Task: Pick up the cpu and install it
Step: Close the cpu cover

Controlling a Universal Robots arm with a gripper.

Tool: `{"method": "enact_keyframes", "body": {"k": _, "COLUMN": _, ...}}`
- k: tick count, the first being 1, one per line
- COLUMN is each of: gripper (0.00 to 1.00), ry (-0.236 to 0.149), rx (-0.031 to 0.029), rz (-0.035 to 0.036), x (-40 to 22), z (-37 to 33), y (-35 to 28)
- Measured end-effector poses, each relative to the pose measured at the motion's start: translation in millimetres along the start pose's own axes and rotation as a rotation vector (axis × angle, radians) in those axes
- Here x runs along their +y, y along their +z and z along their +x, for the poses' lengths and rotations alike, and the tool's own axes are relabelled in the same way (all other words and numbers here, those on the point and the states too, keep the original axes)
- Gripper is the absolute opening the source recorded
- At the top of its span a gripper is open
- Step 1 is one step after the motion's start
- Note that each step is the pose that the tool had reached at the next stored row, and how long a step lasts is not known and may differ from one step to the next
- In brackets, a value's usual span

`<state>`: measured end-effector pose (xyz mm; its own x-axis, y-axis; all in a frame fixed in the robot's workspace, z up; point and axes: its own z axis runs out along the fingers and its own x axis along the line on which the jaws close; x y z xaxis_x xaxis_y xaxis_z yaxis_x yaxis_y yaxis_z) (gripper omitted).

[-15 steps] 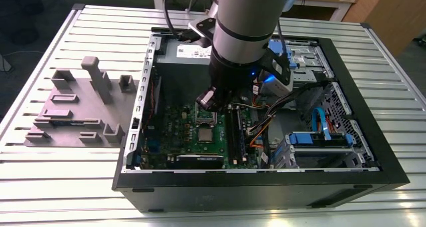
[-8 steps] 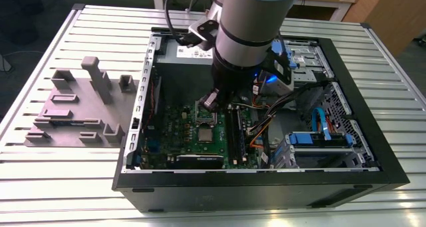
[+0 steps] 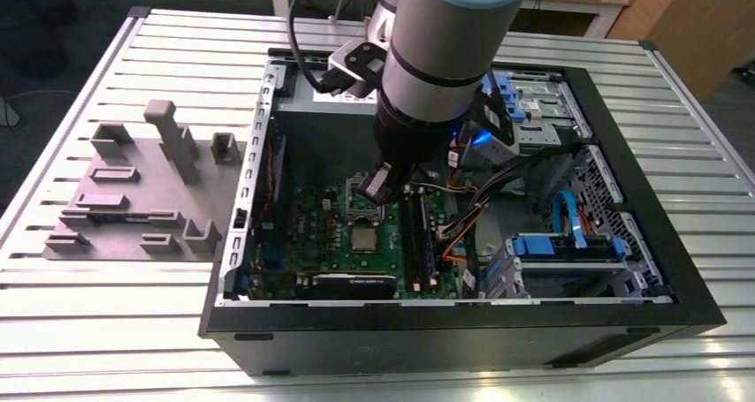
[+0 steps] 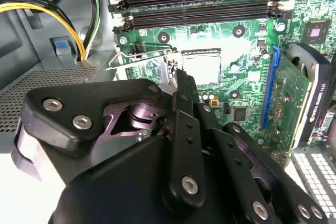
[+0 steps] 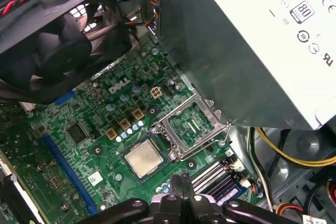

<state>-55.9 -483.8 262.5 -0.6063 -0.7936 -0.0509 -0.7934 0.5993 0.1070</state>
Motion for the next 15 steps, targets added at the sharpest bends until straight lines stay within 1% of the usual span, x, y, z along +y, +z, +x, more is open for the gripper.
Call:
{"method": "enact_keyframes", "body": {"k": 12, "gripper": 0.11, "ry": -0.006, "rx": 0.0005, "rz": -0.0004, "x": -0.1, "z": -0.1, "y": 0.2}}
{"method": "enact_keyframes", "body": {"k": 13, "gripper": 0.11, "ry": -0.007, "rx": -0.0013, "rz": -0.002, "x": -0.7, "z": -0.4, "y": 0.4}}
{"method": "enact_keyframes", "body": {"k": 14, "gripper": 0.11, "ry": -0.007, "rx": -0.0142, "rz": -0.0117, "x": -1.0, "z": -0.6, "y": 0.6}}
{"method": "enact_keyframes", "body": {"k": 15, "gripper": 0.11, "ry": -0.008, "rx": -0.0283, "rz": -0.0224, "x": -1.2, "z": -0.8, "y": 0.6}}
